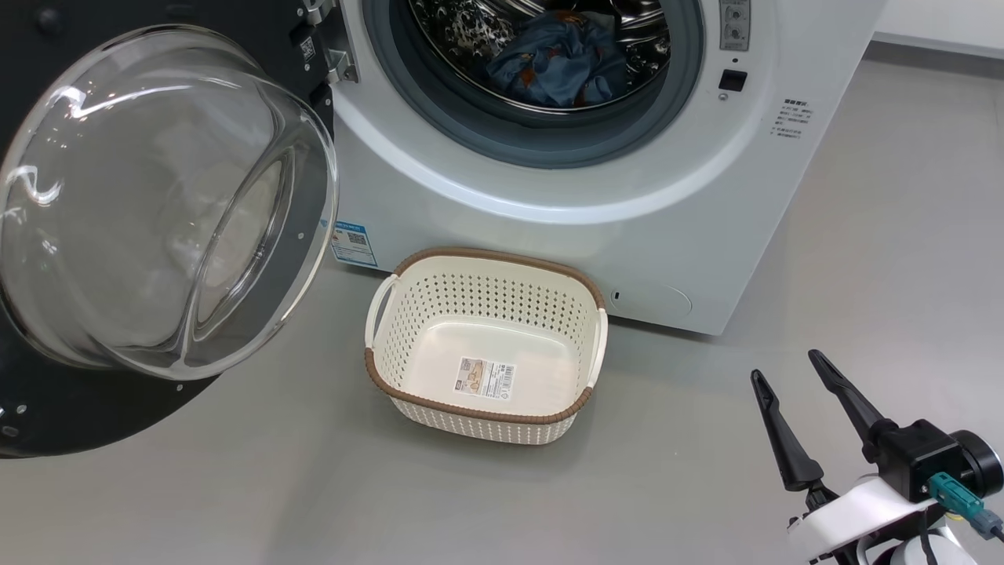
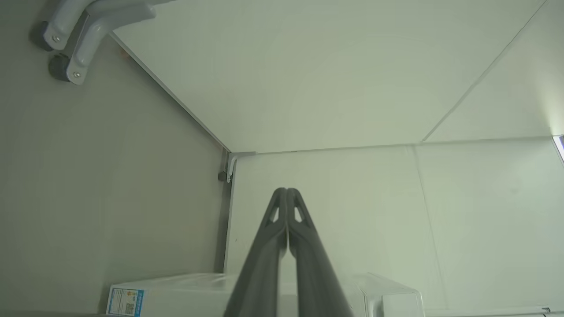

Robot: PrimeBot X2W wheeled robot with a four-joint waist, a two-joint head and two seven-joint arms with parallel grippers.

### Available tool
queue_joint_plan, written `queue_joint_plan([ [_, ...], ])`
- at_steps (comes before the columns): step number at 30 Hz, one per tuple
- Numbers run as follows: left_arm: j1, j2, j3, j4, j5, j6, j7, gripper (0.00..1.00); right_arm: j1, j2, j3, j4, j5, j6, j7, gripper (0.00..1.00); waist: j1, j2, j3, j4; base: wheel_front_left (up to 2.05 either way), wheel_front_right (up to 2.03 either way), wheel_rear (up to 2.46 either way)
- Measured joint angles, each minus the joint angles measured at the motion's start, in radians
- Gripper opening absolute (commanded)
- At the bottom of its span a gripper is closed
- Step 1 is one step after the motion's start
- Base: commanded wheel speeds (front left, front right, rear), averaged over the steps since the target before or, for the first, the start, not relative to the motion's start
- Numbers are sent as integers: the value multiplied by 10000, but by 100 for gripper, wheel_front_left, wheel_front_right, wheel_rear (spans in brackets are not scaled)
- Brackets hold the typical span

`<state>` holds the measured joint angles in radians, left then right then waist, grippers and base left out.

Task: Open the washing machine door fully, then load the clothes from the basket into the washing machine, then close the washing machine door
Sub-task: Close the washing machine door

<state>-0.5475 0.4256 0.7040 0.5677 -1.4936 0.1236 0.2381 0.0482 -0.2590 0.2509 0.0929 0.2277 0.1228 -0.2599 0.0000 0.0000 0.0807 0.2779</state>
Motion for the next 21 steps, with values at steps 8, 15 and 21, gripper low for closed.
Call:
queue_joint_plan([
  [8, -105, 58, -700, 587, 4, 2, 915, 0, -1, -192, -86, -6, 0, 0, 0, 100, 0, 0, 194, -79, 0, 0, 0],
  [15, -303, 94, -895, 961, 0, 2, 1386, 0, -8, -280, -100, -38, 2, 0, 0, 100, 0, 0, 401, -74, 0, 0, 0],
  [21, -566, 105, -1078, 1147, -59, 2, 1841, 0, -158, -316, -96, -59, 2, 0, 0, 100, 0, 0, 542, -53, 0, 0, 0],
])
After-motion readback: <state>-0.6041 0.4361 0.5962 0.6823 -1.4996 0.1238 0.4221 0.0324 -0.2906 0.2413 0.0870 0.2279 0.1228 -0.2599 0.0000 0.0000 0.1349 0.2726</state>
